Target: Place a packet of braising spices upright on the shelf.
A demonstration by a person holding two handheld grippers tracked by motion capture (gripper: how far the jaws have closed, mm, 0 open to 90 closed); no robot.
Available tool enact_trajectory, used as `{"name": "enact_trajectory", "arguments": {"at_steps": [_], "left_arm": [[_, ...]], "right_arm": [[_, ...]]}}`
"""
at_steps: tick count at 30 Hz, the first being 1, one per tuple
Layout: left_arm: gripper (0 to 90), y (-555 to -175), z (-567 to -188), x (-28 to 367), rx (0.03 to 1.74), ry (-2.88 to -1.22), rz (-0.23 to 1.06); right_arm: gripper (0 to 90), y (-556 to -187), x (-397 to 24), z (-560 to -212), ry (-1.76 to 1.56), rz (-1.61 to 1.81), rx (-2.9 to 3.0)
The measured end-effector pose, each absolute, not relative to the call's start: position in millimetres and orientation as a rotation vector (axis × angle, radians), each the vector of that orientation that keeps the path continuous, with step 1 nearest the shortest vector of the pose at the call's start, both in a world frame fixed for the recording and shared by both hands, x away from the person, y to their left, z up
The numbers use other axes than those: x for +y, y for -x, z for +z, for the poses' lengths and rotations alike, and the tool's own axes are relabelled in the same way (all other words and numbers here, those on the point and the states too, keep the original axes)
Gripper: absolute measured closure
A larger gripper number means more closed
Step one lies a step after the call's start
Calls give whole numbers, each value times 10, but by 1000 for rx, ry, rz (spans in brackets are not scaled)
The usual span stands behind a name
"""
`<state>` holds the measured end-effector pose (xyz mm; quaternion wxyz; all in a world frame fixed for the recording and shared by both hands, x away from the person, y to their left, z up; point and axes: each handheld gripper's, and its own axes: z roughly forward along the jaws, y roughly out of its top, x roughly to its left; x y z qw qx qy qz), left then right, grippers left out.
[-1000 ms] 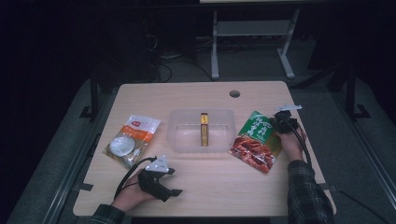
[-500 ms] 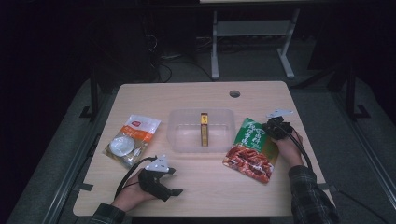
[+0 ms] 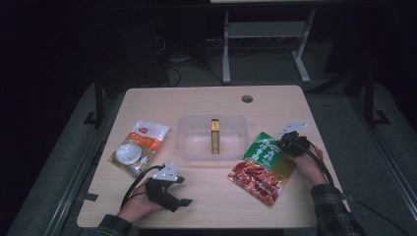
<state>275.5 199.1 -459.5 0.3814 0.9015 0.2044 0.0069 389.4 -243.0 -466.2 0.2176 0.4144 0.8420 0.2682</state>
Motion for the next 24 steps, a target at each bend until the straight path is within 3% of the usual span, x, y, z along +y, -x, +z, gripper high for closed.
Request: {"name": "enact_trajectory", "arguments": {"at_steps": [9,24], "left_arm": [[155,-2756,-4600,1984,521,-2299,16],[155,-2753,-4615,1964,521,-2305,7]], "right_arm": [[900,-3673,-2448,-4616,-1108,752,2420],[900,-3885,-2500,-4648,-1159,777,2375]]}}
